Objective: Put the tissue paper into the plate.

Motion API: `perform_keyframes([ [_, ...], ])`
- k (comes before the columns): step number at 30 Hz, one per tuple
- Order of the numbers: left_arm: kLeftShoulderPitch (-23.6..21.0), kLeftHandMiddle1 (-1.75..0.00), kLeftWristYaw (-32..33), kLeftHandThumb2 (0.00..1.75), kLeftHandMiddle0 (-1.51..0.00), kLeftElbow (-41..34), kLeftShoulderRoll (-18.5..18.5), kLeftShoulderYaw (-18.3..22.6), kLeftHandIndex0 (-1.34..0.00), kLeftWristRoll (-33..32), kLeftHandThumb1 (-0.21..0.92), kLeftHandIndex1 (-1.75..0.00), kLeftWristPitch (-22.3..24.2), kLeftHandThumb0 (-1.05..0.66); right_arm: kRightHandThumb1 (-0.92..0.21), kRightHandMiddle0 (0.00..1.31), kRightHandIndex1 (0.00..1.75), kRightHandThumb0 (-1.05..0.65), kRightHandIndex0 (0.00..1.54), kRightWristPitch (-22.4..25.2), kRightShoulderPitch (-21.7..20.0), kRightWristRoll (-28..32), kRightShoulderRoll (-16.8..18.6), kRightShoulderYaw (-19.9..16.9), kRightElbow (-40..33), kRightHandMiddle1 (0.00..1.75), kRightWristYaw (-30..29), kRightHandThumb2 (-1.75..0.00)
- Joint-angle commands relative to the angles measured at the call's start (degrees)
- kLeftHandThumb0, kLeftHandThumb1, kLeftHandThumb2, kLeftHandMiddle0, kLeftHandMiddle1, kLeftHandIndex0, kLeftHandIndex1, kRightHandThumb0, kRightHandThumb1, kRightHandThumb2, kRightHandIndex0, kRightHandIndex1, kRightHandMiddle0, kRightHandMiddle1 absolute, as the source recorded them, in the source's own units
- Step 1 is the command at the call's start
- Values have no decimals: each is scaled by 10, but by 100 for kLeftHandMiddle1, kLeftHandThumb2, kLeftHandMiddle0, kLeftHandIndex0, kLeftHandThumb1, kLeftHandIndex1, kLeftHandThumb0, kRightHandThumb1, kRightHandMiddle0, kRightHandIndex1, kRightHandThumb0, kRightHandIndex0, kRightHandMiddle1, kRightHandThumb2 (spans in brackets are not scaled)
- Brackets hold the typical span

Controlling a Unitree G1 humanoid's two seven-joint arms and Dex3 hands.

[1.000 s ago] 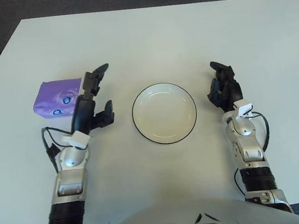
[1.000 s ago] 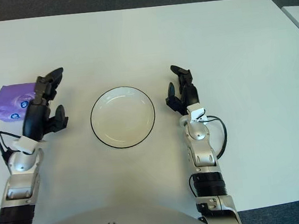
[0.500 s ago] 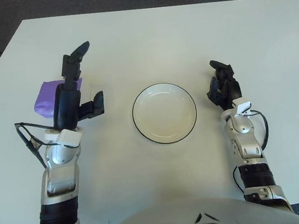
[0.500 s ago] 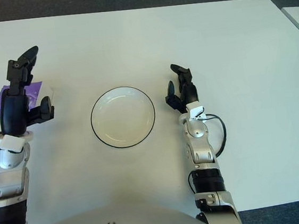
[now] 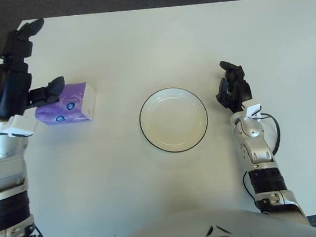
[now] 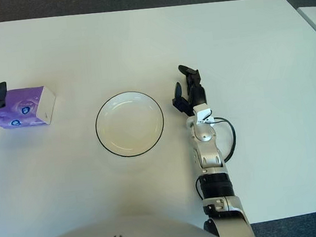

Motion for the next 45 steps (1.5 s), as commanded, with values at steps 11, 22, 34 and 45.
perform_keyframes([
  [11,13,-1,-122,71,-17,-50,174,7,0,178,92,-22,135,-91,-92,0,18,-65,29,69,40,-7,15,13,82,79,-8,-90],
  [22,-24,0,-211,61,0,1,265,-56,0,214,92,-1,156,-105,-92,0,19,-66,29,63,31,0,14,10,97,78,-4,-90],
  [34,-57,0,-313,45,0,15,316,-110,-2,193,92,-2,154,-105,-92,0,19,-65,28,59,27,3,13,9,104,76,-1,-91],
  [45,-105,0,-381,44,0,40,360,-188,-1,171,92,-4,91,-105,-92,0,20,-66,29,57,24,2,13,10,107,78,-3,-90],
])
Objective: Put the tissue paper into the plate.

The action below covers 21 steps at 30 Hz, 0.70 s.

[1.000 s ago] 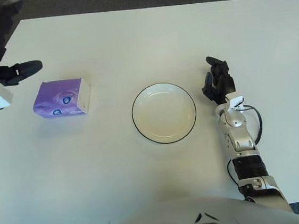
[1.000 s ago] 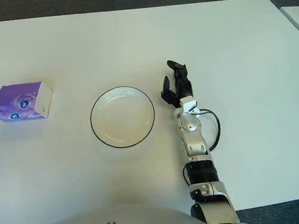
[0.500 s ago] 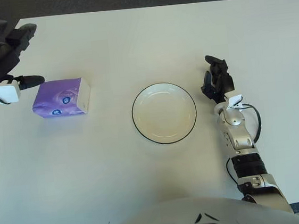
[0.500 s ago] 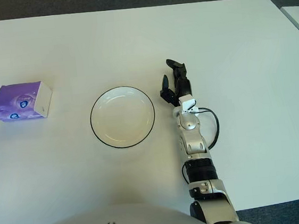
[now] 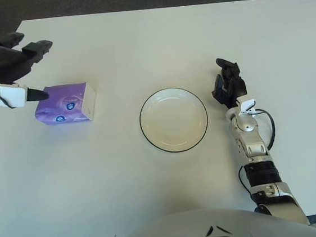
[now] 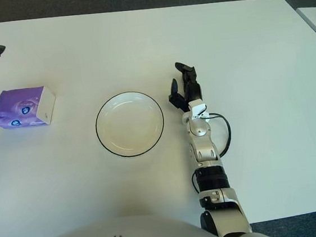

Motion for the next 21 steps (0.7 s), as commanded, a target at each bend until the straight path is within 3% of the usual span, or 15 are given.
perform_keyframes([
  [1,-25,0,-38,43,0,16,25,-29,-1,-22,92,-4,-30,-105,-92,0,20,-66,30,58,56,4,10,6,74,78,9,-90],
  [13,-71,0,-123,27,0,33,37,-77,0,-68,92,0,-74,-105,-92,0,21,-64,29,56,56,5,13,6,74,78,7,-91],
  [21,-85,0,-145,20,0,37,24,-94,0,-76,92,0,-69,-105,-92,0,22,-64,30,54,59,4,14,7,72,80,6,-91],
])
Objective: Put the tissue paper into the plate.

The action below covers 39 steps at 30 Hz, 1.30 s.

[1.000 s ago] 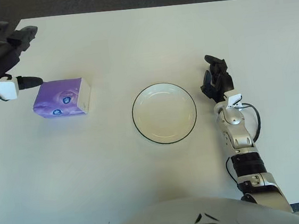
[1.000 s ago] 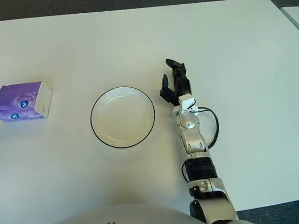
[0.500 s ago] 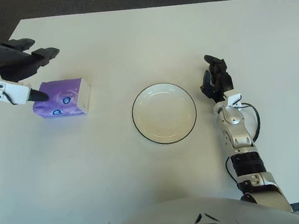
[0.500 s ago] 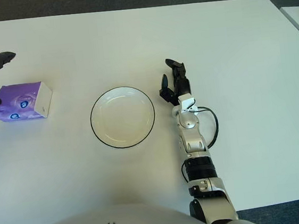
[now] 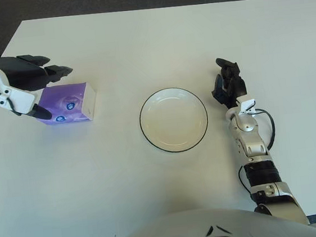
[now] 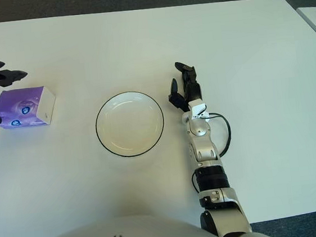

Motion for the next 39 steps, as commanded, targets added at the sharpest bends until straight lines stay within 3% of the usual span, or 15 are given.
perform_keyframes([
  [1,-13,0,-10,20,0,4,0,-9,0,-3,92,0,1,-105,-92,0,22,-63,30,56,60,4,14,7,71,80,5,-91],
  [17,-51,0,-36,24,0,0,-15,-44,0,10,92,0,4,-105,-92,0,22,-63,29,58,67,3,16,8,63,79,1,-91],
  [23,-58,0,-20,25,0,26,-38,-70,0,41,92,0,0,-105,-92,0,23,-62,28,57,69,4,17,8,62,79,3,-91],
  [33,-74,0,-9,33,0,46,-59,-77,0,56,92,0,1,-105,-92,0,23,-62,28,58,70,4,18,8,61,79,1,-91],
  [39,-72,0,38,36,0,59,-78,-76,0,84,92,0,5,-105,-92,0,23,-63,28,55,72,5,16,6,62,79,2,-91],
])
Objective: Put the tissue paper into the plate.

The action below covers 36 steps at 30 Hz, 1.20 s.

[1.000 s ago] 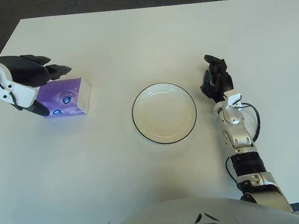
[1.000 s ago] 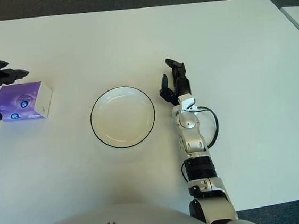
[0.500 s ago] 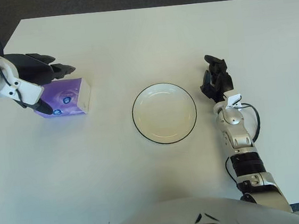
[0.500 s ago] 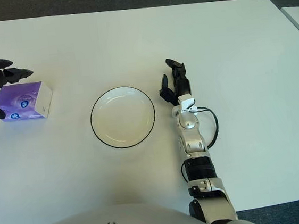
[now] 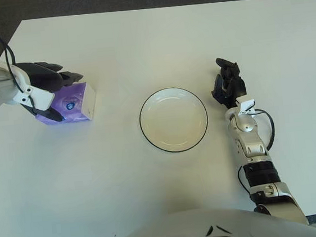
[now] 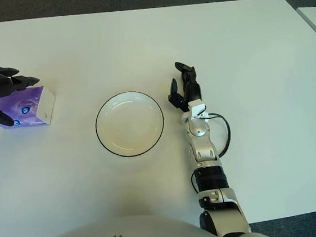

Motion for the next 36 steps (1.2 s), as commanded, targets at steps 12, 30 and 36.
perform_keyframes([
  [12,0,0,74,37,0,31,-44,-13,-2,54,92,-2,21,-105,-92,0,23,-63,27,51,73,11,9,-1,65,80,11,-90],
  [30,-11,0,94,40,0,76,-72,-52,0,116,92,-5,47,-105,-92,0,24,-64,28,55,76,13,5,-5,62,82,15,-90],
  [36,-17,0,109,41,0,107,-87,-74,0,144,92,-5,45,-105,-92,0,24,-64,27,55,79,13,3,-6,59,81,17,-90],
])
